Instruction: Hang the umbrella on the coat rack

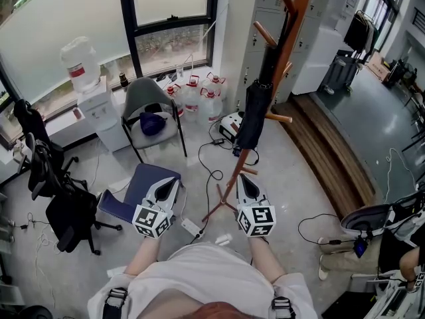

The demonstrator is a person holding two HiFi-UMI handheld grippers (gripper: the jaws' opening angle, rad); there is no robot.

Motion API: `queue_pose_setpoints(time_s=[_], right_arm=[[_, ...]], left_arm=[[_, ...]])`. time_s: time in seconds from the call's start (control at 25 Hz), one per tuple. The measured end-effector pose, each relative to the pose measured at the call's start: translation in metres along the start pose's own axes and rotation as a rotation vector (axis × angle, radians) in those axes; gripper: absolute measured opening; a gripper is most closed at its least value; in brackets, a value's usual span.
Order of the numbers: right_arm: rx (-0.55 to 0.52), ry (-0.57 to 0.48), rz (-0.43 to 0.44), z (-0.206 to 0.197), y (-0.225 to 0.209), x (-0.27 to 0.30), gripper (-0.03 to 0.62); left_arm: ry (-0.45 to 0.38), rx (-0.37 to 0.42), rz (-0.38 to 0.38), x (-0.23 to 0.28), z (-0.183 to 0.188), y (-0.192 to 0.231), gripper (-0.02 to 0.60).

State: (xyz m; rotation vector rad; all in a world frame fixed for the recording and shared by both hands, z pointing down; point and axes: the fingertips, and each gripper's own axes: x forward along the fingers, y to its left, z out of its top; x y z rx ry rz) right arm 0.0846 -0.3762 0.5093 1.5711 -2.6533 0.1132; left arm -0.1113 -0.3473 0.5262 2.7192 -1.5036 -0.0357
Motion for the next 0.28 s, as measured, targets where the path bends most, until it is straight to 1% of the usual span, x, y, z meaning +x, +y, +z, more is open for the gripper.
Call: queue_pose_setpoints(time_s=[0.28], right_arm=[[-0.006,0.014,0.012,-0.0076,-0.0007,-0.0037,0.006]], left_arm=[[0.003,-0.002,0.004,-0.0001,-0.0052,-0.0038,0.009]])
